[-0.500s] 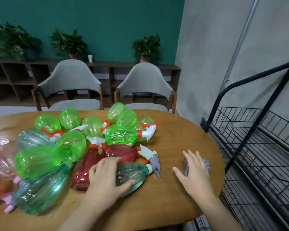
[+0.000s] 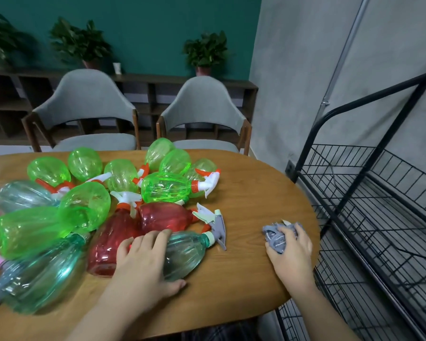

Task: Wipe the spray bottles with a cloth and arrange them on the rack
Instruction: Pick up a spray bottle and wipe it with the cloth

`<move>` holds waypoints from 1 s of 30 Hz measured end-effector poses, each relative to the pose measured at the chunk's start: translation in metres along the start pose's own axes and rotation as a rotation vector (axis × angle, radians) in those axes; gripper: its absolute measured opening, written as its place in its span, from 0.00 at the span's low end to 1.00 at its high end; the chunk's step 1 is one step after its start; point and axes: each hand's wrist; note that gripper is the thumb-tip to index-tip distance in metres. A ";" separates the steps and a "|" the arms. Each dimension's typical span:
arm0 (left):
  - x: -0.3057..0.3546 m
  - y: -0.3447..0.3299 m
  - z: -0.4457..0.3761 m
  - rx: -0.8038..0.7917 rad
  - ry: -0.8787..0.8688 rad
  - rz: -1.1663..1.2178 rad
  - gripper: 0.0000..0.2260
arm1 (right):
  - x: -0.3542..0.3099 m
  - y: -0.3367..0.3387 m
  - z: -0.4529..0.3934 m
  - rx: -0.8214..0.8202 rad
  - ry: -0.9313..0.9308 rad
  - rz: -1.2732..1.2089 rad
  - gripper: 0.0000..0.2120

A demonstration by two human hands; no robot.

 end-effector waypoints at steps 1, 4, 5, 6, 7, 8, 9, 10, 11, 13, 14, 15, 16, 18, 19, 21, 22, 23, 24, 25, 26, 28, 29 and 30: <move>-0.001 -0.002 0.001 -0.013 -0.003 0.002 0.47 | -0.001 0.001 0.001 -0.001 -0.019 -0.018 0.18; 0.001 0.003 0.001 -0.116 0.020 0.034 0.47 | -0.005 0.009 0.003 -0.042 -0.036 -0.163 0.07; 0.004 0.008 0.001 -0.174 0.026 0.062 0.47 | -0.006 0.012 0.004 -0.030 -0.026 -0.231 0.07; 0.008 0.015 0.000 -0.225 0.054 0.079 0.48 | -0.006 0.015 0.004 -0.005 -0.023 -0.300 0.09; 0.009 0.016 -0.002 -0.228 0.073 0.063 0.49 | -0.007 0.017 0.004 0.025 -0.029 -0.387 0.10; 0.009 0.018 -0.003 -0.236 0.085 0.058 0.50 | -0.009 0.019 0.005 0.038 -0.052 -0.493 0.12; 0.010 0.020 -0.003 -0.233 0.091 0.059 0.51 | -0.012 0.021 0.006 0.029 -0.084 -0.611 0.16; 0.011 0.021 -0.002 -0.219 0.081 0.064 0.52 | -0.013 0.021 0.006 0.010 -0.121 -0.720 0.20; 0.010 0.019 -0.002 -0.200 0.068 0.064 0.51 | -0.014 0.021 0.005 -0.002 -0.158 -0.822 0.23; 0.013 0.018 -0.005 -0.073 0.024 0.087 0.44 | -0.017 0.022 0.003 -0.015 -0.216 -1.049 0.21; 0.017 0.019 -0.008 -0.038 0.012 0.124 0.40 | -0.018 0.023 0.001 -0.039 -0.235 -1.183 0.19; 0.024 0.022 -0.013 -0.003 -0.012 0.161 0.36 | -0.022 0.025 0.002 -0.083 -0.246 -1.319 0.17; 0.032 0.027 -0.017 0.021 -0.049 0.196 0.33 | -0.028 0.028 0.004 -0.139 -0.250 -1.438 0.15; 0.050 0.038 -0.026 0.027 -0.145 0.288 0.31 | -0.040 0.032 0.008 -0.261 -0.254 -1.617 0.12; 0.059 0.042 -0.031 -0.015 -0.175 0.358 0.31 | -0.046 0.034 0.010 -0.323 -0.258 -1.677 0.11; 0.072 0.047 -0.040 -0.111 -0.190 0.521 0.27 | -0.056 0.036 0.013 -0.422 -0.272 -1.748 0.10; 0.077 0.048 -0.044 -0.170 -0.193 0.660 0.24 | -0.060 0.035 0.013 -0.452 -0.274 -1.772 0.11; 0.081 0.051 -0.047 -0.224 -0.198 0.845 0.21 | -0.066 0.036 0.015 -0.475 -0.274 -1.798 0.13; 0.084 0.051 -0.050 -0.299 -0.200 1.047 0.19 | -0.071 0.035 0.018 -0.501 -0.264 -1.824 0.14; 0.086 0.051 -0.053 -0.355 -0.199 1.221 0.18 | -0.075 0.035 0.019 -0.539 -0.245 -1.841 0.15; 0.087 0.049 -0.055 -0.383 -0.181 1.319 0.17 | -0.078 0.035 0.021 -0.584 -0.220 -1.835 0.16; 0.088 0.045 -0.058 -0.335 -0.130 1.340 0.10 | -0.083 0.036 0.027 -0.677 -0.183 -1.766 0.17; 0.087 0.043 -0.059 -0.267 -0.107 1.305 0.05 | -0.084 0.035 0.029 -0.725 -0.172 -1.712 0.17; 0.086 0.041 -0.060 -0.201 -0.081 1.270 0.03 | -0.085 0.032 0.031 -0.759 -0.164 -1.636 0.15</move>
Point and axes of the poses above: each hand's wrist, its own z-axis away from the middle knuckle, its own y-axis out of the back of the hand, x = y × z, and after that the axes turned 12 degrees about -x, right-handed
